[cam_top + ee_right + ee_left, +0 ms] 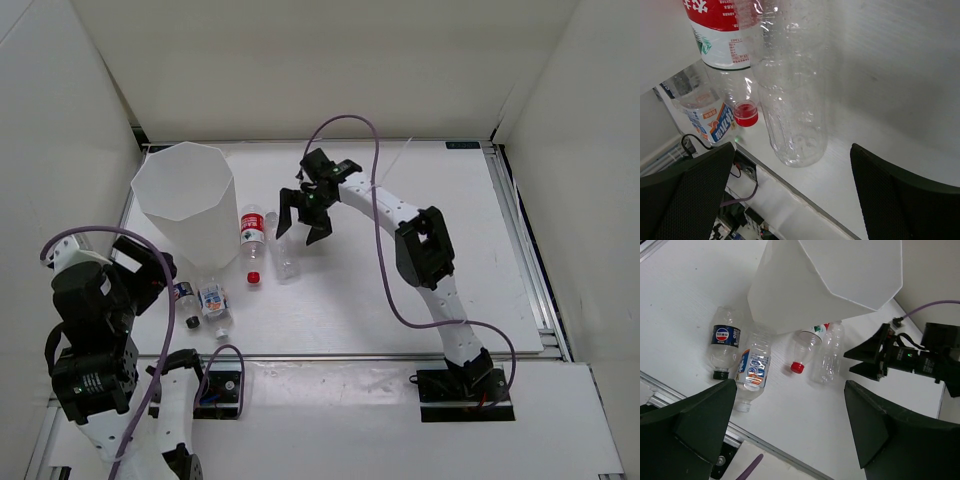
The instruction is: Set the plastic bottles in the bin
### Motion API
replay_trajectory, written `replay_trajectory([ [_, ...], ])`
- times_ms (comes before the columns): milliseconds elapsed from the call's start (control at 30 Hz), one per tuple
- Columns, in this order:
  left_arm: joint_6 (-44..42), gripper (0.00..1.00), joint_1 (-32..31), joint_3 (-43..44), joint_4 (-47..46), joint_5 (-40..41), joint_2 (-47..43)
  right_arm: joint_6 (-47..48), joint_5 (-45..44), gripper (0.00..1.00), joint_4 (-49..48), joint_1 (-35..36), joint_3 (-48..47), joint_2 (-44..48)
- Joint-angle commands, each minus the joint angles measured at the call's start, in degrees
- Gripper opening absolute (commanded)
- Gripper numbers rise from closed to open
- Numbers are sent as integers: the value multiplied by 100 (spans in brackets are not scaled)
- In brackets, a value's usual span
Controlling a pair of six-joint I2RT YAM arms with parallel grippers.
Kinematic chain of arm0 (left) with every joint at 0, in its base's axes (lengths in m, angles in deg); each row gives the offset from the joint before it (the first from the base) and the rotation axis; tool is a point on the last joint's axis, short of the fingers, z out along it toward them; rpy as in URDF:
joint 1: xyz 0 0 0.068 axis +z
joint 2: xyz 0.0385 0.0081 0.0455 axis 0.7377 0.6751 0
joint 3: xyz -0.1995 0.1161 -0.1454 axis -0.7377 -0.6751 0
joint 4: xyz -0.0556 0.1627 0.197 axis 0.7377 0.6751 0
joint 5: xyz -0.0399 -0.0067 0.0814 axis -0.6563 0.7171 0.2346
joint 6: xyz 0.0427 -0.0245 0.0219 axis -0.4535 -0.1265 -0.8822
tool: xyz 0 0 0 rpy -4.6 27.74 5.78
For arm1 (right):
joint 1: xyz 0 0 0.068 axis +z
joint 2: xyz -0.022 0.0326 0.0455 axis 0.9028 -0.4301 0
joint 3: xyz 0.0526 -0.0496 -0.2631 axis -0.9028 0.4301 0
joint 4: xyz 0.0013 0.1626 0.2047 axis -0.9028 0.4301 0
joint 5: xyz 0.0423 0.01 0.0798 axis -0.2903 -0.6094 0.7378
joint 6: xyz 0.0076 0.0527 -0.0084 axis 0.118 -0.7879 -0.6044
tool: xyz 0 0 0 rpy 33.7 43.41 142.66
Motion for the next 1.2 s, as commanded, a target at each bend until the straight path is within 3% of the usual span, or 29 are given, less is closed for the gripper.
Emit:
replay_trajectory([
  [0,-24,100,-37,168,444,-292,-31,-121,418,100,-350,206,-381,-249],
  [300,-23,100,-37,457,444,-732,232,-640,419,100,-517,259,-391,-760],
  [533,29,100,-89,423,444,-732,66,-886,804,75,-622,128,109,-725],
  [567,29,100,-90,423,444,-732,66,-887,866,66,-675,58,406,-629],
  [600,29,100,-90,336,444,-732,13,-887,867,62,-806,57,557,-393],
  [633,90,100,-90,265,444,-732,13,-826,928,50,-807,-4,820,-147],
  [867,143,100,-90,-420,391,-935,-225,-685,1156,29,-807,-250,1244,1242],
  [933,275,100,-90,-614,391,-935,-391,-685,1218,19,-807,-251,1043,1726],
  [1167,1478,100,-195,-1212,339,-57,-1260,-1009,1430,16,-1597,-110,-1443,2009],
])
